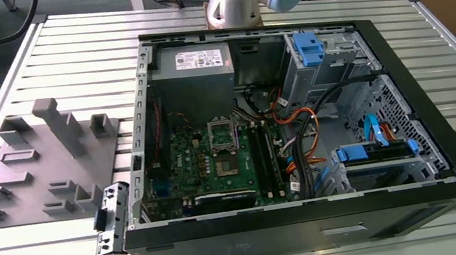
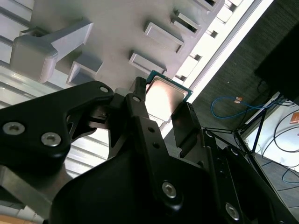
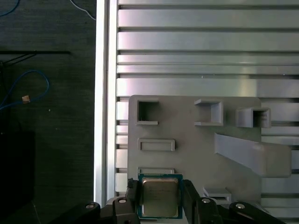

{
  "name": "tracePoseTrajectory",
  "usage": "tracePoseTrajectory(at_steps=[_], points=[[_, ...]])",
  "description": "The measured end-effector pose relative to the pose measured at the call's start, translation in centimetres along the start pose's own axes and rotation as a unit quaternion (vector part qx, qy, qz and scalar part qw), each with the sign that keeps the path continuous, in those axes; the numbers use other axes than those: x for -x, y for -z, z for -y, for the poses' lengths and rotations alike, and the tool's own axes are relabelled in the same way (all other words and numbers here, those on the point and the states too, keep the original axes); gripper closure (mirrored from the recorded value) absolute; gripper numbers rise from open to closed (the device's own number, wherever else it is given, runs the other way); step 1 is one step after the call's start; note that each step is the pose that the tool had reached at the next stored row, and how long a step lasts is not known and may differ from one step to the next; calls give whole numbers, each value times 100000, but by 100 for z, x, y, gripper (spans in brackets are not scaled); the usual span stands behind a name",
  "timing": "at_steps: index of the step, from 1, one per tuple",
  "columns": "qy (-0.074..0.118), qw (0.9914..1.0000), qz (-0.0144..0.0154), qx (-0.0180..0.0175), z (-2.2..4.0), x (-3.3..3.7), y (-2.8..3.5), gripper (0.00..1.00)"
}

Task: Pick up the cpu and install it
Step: 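Pick up the cpu and move it towards the insertion slot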

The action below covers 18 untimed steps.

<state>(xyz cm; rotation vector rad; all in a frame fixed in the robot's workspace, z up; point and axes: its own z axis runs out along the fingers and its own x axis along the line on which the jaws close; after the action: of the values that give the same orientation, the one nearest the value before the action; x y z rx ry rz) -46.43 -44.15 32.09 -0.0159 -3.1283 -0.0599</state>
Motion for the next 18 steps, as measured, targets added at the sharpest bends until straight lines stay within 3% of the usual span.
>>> tracePoseTrajectory(at_steps=[18], points=[[-1, 100000, 16, 11, -4, -1, 95, 53]])
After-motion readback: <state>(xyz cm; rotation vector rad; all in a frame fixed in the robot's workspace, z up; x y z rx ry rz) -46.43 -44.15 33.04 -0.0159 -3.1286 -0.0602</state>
